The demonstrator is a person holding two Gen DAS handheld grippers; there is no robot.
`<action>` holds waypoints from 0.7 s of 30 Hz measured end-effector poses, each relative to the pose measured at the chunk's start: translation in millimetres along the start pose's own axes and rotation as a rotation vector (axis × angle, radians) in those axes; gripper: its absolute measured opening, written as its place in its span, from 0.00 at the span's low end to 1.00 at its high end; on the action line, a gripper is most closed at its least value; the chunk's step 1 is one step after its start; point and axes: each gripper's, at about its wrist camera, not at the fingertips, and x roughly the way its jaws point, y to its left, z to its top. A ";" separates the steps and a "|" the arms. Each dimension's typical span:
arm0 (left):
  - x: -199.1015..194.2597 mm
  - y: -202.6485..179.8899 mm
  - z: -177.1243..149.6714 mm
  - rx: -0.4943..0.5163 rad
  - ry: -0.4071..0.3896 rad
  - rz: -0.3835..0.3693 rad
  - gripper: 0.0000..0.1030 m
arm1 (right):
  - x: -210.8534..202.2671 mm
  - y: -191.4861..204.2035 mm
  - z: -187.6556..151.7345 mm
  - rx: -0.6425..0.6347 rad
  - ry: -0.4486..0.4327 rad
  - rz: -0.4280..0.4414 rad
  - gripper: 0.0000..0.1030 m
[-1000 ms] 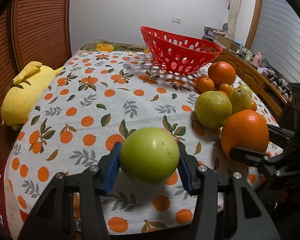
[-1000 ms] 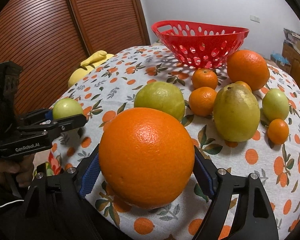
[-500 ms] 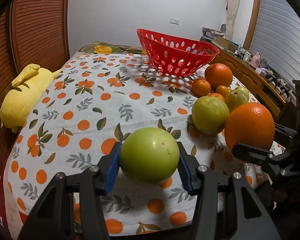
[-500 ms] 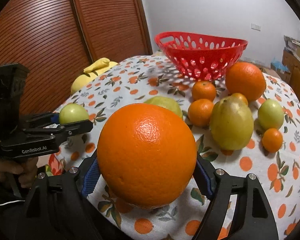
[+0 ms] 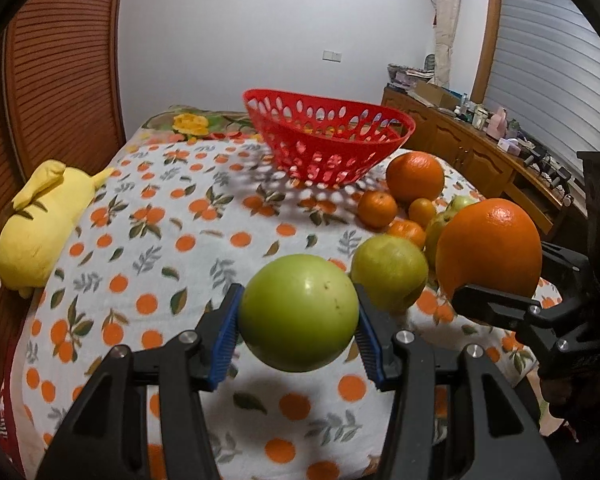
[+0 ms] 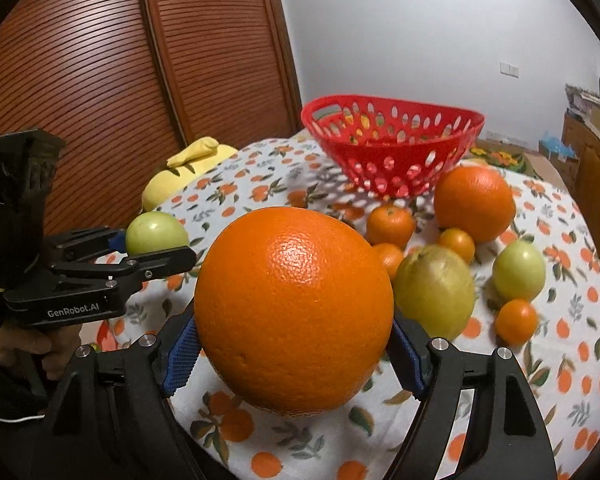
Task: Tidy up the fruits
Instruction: 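Close the left gripper on the green apple while the right gripper grasps the large orange, then carry the large orange into the red basket and open the right gripper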
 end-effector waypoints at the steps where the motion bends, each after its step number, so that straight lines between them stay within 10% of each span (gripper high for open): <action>1: 0.8 -2.0 3.4 0.007 -0.004 -0.002 0.50 | -0.2 -2.4 3.5 -0.002 -0.005 -0.004 0.80; 21: 36.6 -20.4 82.0 0.076 -0.037 -0.038 0.50 | -11.5 -65.1 93.6 -0.045 -0.092 -0.079 0.80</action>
